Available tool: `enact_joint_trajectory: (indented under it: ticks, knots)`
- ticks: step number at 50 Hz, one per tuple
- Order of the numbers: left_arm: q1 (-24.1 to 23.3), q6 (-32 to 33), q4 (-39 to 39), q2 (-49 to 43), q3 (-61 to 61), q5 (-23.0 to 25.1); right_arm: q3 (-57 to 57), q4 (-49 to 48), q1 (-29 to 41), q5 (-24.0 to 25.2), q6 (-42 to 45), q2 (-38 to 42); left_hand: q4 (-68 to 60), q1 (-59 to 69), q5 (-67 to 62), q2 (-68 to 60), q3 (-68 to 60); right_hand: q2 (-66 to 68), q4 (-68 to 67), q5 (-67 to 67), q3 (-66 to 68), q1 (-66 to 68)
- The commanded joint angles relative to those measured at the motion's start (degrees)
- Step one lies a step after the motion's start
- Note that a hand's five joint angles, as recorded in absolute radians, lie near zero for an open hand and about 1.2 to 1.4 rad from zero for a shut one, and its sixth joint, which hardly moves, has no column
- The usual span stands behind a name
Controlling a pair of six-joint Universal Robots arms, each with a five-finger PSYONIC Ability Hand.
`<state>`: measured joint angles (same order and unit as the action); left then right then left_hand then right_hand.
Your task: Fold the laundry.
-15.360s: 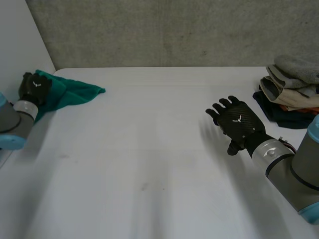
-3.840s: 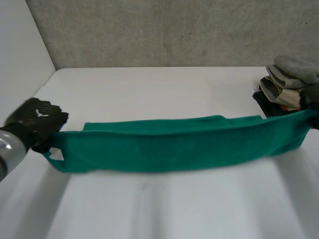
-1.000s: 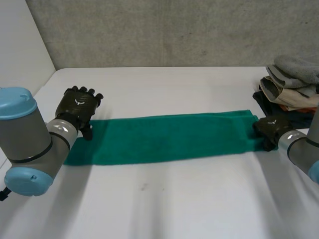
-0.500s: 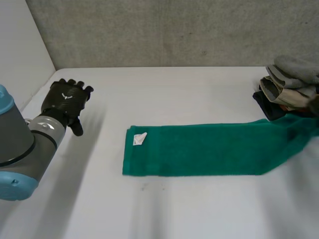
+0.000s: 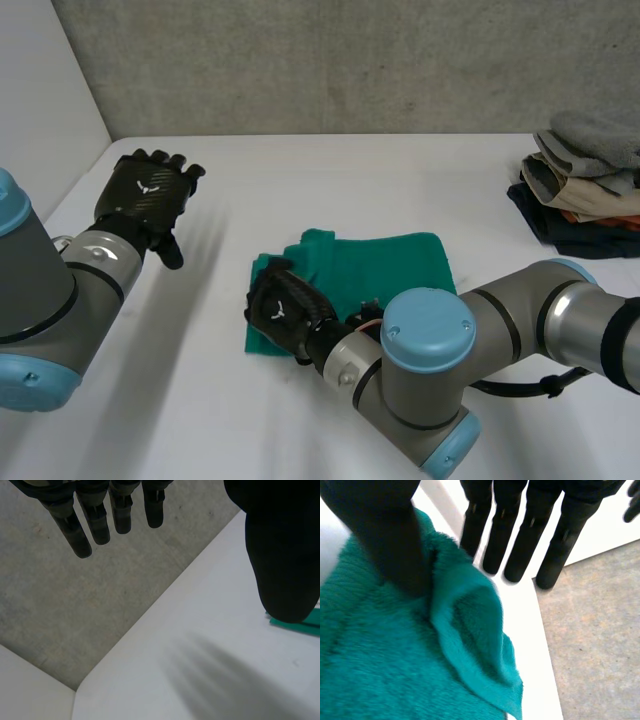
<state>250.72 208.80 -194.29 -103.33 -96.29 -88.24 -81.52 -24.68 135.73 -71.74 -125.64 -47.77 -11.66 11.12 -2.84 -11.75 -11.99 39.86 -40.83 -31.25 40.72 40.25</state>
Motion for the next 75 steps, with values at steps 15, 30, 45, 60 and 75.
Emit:
enact_joint_trajectory:
  ticks: [15, 30, 45, 60, 75]
  knots:
    - [-16.92, -1.73, -4.07, -9.95, 10.77, 0.09, -17.79, 11.14, -20.23, -6.48, -26.24, -18.42, 1.45, -0.90, 2.62, 1.54, 1.77, -29.86, 30.83, 31.25, -30.72, -30.25]
    - [-23.35, -1.38, -5.22, -31.67, 26.33, -2.19, -20.25, 6.49, -20.59, -9.99, -23.42, -16.31, -1.24, 1.78, -0.07, -1.15, -0.92, -17.17, 18.14, 18.56, -18.03, -17.56]
    - [-17.02, 4.43, -4.34, -25.89, 16.59, -16.79, -20.61, 5.52, -22.00, -13.07, -18.41, -15.52, -0.07, 0.61, 1.11, 0.02, 0.26, 6.19, -5.22, -4.79, 5.33, 5.80]
    - [-17.46, -0.50, -2.06, -4.17, 2.34, -16.43, -12.70, 4.29, -16.82, -17.20, 6.36, -16.48, 0.44, 0.10, 1.61, 0.53, 0.77, 38.86, -37.88, -37.46, 37.99, 38.47]
    - [-11.40, -1.81, -1.53, -1.09, -2.23, -15.65, -3.03, -1.07, 0.84, 3.89, 10.68, -3.14, 1.11, -0.57, 2.29, 1.20, 1.44, 32.68, -31.71, -31.29, 31.82, 32.29]
